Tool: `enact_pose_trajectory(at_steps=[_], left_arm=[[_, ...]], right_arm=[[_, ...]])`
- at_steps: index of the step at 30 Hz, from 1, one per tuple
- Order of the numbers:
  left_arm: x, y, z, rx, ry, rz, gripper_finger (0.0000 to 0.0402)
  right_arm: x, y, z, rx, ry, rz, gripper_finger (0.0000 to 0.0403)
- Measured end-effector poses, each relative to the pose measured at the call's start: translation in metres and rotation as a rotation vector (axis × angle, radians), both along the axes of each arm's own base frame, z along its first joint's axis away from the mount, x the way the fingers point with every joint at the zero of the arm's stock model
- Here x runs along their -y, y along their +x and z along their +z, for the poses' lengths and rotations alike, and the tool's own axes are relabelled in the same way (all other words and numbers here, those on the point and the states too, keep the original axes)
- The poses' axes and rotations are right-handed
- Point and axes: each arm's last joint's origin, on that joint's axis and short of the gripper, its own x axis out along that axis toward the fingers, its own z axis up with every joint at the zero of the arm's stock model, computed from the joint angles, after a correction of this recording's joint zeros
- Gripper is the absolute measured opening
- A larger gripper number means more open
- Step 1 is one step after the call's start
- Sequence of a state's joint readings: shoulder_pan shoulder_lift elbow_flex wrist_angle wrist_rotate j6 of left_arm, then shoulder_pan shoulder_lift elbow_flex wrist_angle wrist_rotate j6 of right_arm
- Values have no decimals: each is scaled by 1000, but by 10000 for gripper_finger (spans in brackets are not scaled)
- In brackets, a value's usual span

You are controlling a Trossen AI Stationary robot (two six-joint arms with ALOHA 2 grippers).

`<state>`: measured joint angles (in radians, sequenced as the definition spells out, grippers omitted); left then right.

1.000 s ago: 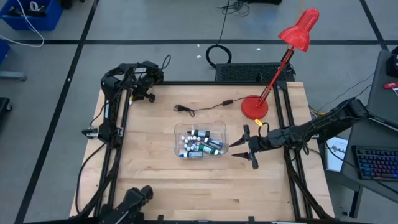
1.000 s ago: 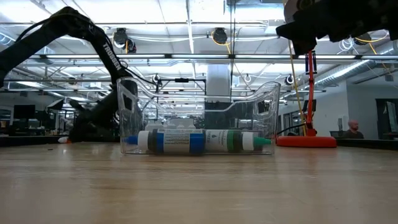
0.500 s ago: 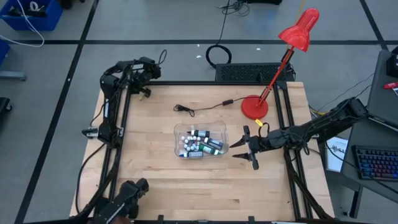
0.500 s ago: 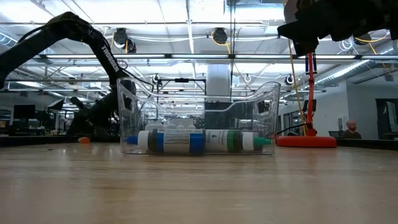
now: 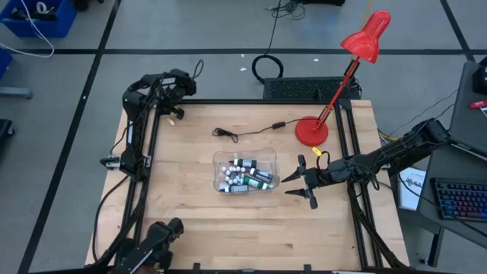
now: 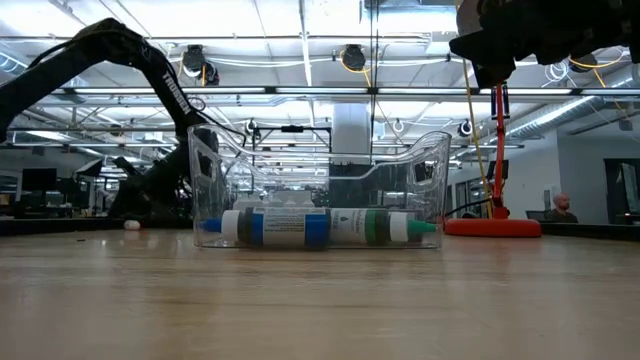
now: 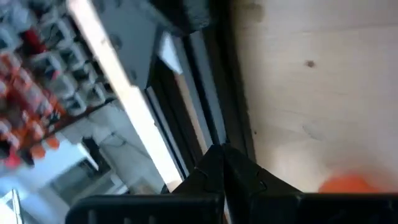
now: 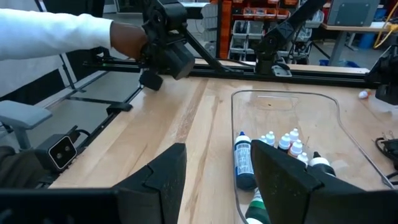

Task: Pick & Place food coloring
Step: Put the small orange food coloring bottle into the transparent bin

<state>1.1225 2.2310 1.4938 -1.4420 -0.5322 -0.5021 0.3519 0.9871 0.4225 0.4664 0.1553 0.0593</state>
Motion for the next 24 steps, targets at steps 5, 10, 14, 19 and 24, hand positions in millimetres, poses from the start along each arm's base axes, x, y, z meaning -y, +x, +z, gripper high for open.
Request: enact_pose_trajectory(at_steps=[5,10,14,19,24], left_arm=[[7,18,-2,190,-103,-145,8],[9,34,-4,263,-113,-281,7],[12,40,-4,328,-131,-278,6],[29,49,-4,363,-273,-252,23],[42,65,-3,437,-365,-306,11]], right_arm=[[0,0,0,2,-7,1,171],[0,0,0,3,-13,2,171],[0,0,0,3,-12,1,171],[0,0,0,4,-16,2,171],[0,0,0,4,-17,2,171]])
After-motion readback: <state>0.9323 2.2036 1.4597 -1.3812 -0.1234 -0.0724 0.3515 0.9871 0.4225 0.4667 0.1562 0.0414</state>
